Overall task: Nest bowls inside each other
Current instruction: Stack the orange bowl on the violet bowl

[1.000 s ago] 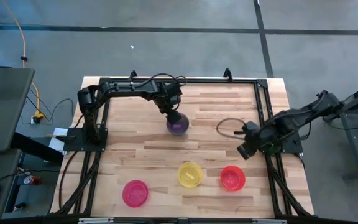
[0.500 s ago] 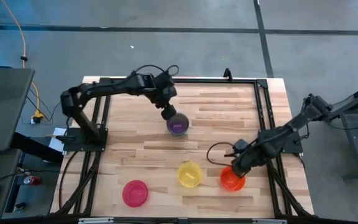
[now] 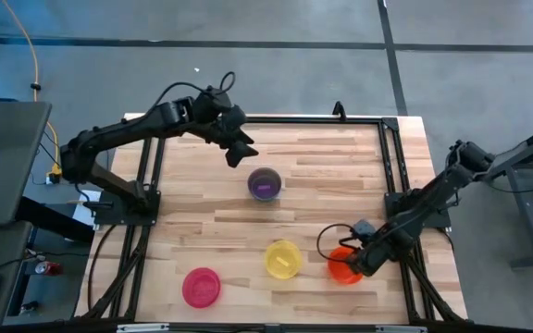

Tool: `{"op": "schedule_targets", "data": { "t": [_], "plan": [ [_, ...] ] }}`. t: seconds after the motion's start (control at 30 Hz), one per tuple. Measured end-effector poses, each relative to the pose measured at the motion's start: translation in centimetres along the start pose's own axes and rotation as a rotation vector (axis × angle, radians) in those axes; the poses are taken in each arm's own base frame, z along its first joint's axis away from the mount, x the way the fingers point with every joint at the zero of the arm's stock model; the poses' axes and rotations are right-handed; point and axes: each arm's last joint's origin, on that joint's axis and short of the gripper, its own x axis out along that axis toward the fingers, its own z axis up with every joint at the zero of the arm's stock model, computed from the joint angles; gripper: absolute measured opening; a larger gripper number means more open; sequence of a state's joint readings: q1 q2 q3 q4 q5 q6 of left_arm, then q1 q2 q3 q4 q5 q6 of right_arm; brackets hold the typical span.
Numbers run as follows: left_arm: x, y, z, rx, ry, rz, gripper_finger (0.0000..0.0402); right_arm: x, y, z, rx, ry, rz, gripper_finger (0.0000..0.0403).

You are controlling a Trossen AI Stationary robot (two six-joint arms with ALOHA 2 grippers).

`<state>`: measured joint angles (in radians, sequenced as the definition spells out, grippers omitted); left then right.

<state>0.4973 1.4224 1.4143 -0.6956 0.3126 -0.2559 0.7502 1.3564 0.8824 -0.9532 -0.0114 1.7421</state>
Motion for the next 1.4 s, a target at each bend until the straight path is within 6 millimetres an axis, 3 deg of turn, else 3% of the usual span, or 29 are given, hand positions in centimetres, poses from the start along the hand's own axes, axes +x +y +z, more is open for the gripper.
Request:
{"op": "schedule_targets", "data": {
  "t": [0.3,0.47,0.57,0.73,0.9,1.07,1.2,1.4],
  "plan": [
    [0.0,-0.4,0.0,-0.013,-0.003,-0.01,0.024,3.4,-1.2,-0.1,0.023,0.016,0.12,0.0149],
    [0.1,-0.6,-0.1,-0.017,0.0,-0.017,0.024,4.0,-1.3,-0.1,0.039,0.022,0.141,0.0143],
    [0.1,-0.6,-0.1,-0.017,0.0,-0.016,0.024,4.0,-1.4,-0.1,0.035,0.024,0.133,0.0111],
    [0.1,-0.6,-0.1,-0.014,0.0,-0.016,0.024,4.0,-1.4,-0.1,0.039,0.027,0.132,0.0013],
    [0.1,-0.7,-0.5,-0.004,0.042,-0.018,0.024,4.0,-1.2,0.0,0.082,0.049,0.138,0.0004],
    [-0.2,-0.1,-2.9,0.035,0.269,0.053,0.024,2.3,-0.5,0.6,0.098,0.05,0.209,0.0001],
    [0.8,0.3,-4.9,0.029,0.362,0.083,0.024,0.5,-0.2,1.4,0.113,0.023,0.258,0.0001],
    [2.8,-0.9,-8.5,-0.041,0.426,-0.037,0.024,-3.1,0.4,3.3,0.12,-0.015,0.259,0.0]
  ]
}}
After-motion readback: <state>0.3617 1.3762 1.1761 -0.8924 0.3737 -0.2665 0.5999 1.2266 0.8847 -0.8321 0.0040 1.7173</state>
